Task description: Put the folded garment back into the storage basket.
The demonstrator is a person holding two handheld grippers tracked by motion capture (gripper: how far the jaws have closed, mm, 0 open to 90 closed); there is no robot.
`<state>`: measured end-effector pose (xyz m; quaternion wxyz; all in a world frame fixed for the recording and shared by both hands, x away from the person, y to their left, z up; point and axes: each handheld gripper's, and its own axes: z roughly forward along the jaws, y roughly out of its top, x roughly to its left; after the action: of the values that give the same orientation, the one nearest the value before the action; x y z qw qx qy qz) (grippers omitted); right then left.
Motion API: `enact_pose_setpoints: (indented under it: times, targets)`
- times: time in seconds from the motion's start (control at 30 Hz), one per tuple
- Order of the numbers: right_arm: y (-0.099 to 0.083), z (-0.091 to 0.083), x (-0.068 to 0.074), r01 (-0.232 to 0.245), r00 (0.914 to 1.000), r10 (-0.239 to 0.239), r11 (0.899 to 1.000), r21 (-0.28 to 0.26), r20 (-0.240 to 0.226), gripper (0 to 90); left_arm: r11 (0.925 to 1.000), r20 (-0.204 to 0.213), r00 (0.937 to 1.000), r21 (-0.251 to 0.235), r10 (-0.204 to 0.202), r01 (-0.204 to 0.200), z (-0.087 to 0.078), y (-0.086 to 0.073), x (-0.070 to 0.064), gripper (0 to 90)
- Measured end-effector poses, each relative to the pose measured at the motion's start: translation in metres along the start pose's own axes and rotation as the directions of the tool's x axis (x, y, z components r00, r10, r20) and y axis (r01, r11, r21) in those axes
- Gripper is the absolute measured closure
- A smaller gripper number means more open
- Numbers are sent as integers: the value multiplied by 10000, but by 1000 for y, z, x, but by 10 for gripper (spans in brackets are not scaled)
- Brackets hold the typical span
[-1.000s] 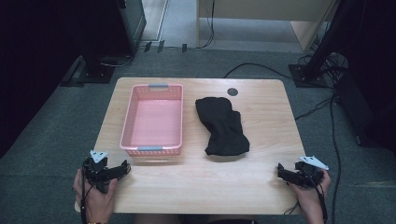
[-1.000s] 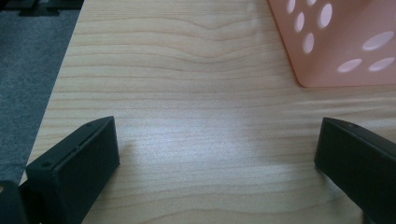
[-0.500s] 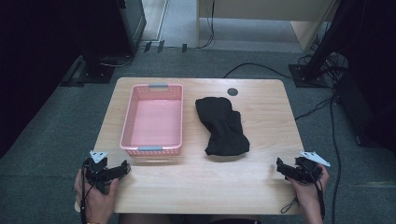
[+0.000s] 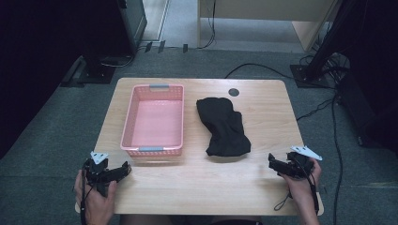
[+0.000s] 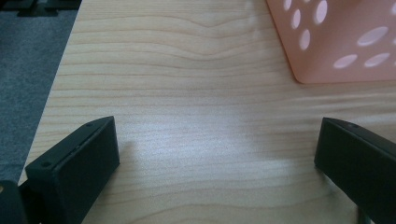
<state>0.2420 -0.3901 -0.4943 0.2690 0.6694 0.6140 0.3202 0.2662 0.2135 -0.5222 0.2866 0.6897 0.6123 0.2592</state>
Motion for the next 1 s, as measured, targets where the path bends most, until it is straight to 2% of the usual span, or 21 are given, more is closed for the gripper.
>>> enact_pose_setpoints:
  times: [0.47, 0.73, 1.0]
  targets:
    - [23, 3, 27, 403, 9980, -402, 9992, 0, -497, 14, 10000, -10, 10000, 8, -6, 6, 0, 0, 0, 0]
    - [39, 6, 40, 330, 9950, -343, 9993, -161, -941, 14, 10000, 11, 10000, 3, 17, -17, -1, -1, 0, 0]
    - [48, 7, 51, 452, 9933, -474, 9987, -237, -1054, 15, 10000, 40, 10000, -6, 54, -54, -1, -1, 0, 0]
